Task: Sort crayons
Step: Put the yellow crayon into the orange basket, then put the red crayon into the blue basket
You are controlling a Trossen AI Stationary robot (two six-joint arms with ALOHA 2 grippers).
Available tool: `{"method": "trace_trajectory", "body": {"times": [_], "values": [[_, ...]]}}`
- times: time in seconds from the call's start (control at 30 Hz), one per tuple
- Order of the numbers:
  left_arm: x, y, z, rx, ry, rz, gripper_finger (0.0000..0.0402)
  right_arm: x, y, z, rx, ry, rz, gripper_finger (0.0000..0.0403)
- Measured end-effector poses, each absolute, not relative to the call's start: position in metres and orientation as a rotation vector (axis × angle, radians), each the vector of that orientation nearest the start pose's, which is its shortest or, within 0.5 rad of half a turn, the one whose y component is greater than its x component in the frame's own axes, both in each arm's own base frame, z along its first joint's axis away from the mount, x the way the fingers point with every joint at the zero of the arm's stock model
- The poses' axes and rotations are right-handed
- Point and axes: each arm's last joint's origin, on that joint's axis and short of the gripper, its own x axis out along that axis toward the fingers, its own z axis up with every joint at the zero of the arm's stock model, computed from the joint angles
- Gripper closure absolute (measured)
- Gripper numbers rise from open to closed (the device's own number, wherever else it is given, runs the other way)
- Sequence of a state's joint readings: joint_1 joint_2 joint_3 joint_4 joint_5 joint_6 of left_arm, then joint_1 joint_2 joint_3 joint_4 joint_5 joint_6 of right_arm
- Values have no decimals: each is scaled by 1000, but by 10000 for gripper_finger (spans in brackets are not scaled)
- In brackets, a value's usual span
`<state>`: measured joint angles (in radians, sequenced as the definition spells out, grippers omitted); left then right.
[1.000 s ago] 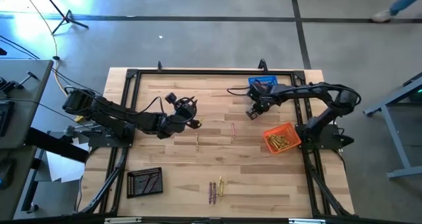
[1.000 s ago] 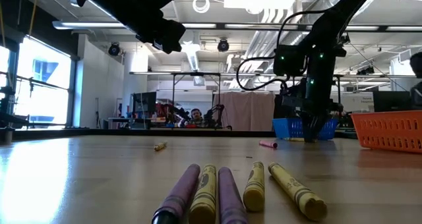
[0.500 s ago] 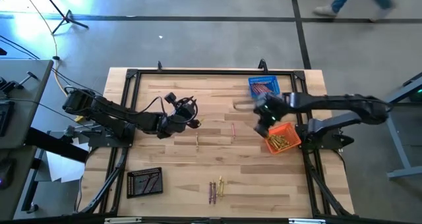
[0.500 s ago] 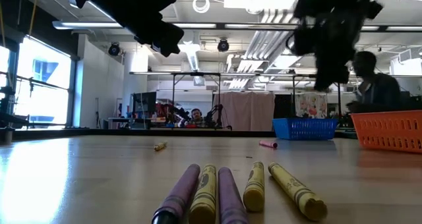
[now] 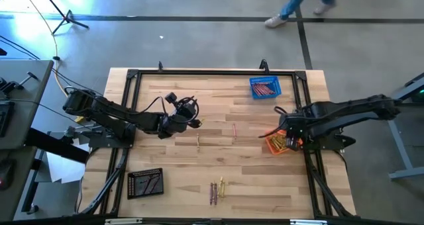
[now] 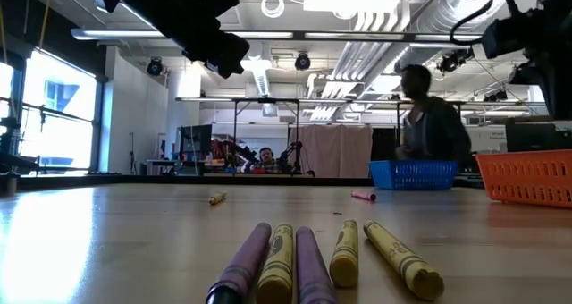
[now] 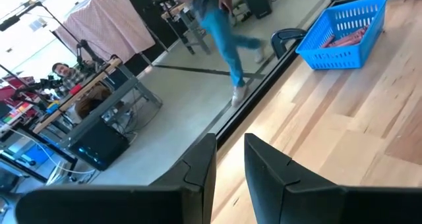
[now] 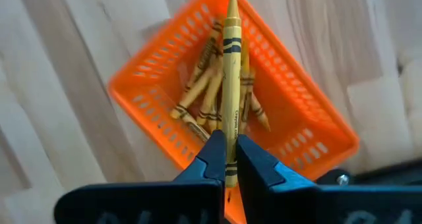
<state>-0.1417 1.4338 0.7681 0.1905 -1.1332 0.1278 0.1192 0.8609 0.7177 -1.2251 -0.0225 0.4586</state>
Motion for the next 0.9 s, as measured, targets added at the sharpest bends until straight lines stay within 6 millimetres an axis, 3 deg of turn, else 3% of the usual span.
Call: {"method": "trace_trajectory", "body": {"times": [0.2,0.47,0.77,0.9], "values": [[286,-15,224,399,454,948,337,115,15,214,496,1416,-350,382],[286,-15,224,399,453,948,337,126,16,216,587,1285,-375,325],[282,-17,216,364,502,893,337,180,20,238,684,754,-235,317],[279,-25,210,296,520,832,337,202,22,224,643,768,-257,316]]}}
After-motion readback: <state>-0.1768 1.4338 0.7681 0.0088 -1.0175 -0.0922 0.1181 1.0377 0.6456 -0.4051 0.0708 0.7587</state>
